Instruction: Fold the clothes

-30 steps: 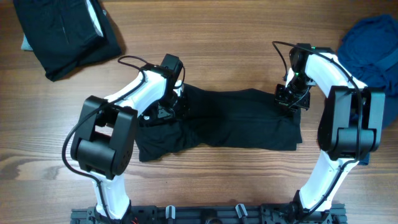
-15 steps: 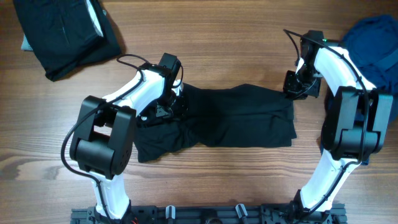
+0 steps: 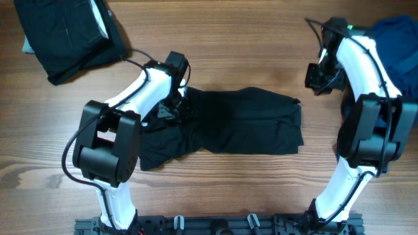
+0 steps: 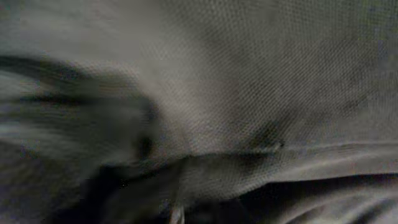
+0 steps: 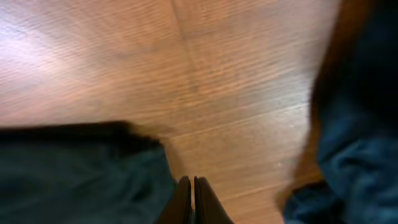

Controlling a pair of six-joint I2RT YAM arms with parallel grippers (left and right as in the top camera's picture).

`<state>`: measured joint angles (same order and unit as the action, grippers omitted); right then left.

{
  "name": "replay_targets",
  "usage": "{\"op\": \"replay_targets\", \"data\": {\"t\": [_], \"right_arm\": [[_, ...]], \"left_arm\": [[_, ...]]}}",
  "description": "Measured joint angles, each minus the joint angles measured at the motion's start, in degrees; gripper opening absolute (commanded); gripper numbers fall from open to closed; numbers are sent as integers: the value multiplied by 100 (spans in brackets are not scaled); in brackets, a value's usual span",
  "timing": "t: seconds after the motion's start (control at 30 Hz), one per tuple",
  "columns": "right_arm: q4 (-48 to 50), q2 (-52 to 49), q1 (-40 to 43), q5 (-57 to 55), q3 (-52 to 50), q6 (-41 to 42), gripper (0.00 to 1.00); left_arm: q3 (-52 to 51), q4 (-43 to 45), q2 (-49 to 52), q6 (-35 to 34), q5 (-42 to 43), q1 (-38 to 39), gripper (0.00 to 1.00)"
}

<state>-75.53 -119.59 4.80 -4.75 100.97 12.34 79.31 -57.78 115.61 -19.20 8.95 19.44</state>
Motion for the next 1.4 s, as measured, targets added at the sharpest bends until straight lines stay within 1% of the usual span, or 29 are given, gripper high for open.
{"op": "replay_targets", "data": {"t": [0.07, 0.1, 0.23, 0.3, 0.37, 0.47, 0.53, 0.63, 0.77, 0.9, 0.97, 1.17, 1.27, 1.4], "right_arm": [[-308, 81, -15, 122, 306, -22, 4], [-450, 214, -39, 264, 407, -50, 4], [-761, 866, -199, 551, 431, -103, 4], [-1001, 1281, -332, 649, 461, -109, 5], [-1224, 1659, -501, 776, 496, -109, 4], [-1384, 2065, -837, 938, 498, -109, 4], [-1360, 2214, -1130, 1032, 433, -107, 4], [-1082, 2308, -1552, 1244, 31, -107, 4], [42, 2304, -2085, 1650, -1115, -57, 4], [883, 2280, -2334, 2022, -2192, 120, 5], [1180, 2280, -2337, 2181, -2658, 188, 4], [1674, 2280, -2337, 2363, -3464, 413, 4], [1886, 2280, -2337, 2356, -3746, 590, 5], [2041, 2280, -2337, 2312, -3923, 863, 4]], "left_arm": [[234, -286, -24, 7, -262, -17, 29], [343, -402, -57, 24, -367, -31, 39], [544, -680, -345, 46, -584, -24, 56], [562, -763, -555, 37, -597, 0, 57], [570, -868, -761, 37, -505, 44, 55], [586, -1099, -1014, 46, -144, 157, 51], [588, -1196, -1086, 46, 90, 289, 51], [579, -1161, -1093, 33, 293, 544, 44], [435, -890, -1093, -175, 446, 962, 30], [85, -476, -1093, -398, 496, 1165, 21], [-175, -221, -1093, -492, 533, 1198, 21], [-955, 186, -1093, -608, 702, 1213, 21], [-1241, 260, -1091, -708, 632, 1213, 22], [-1379, 278, -1091, -769, 404, 1213, 23]]}}
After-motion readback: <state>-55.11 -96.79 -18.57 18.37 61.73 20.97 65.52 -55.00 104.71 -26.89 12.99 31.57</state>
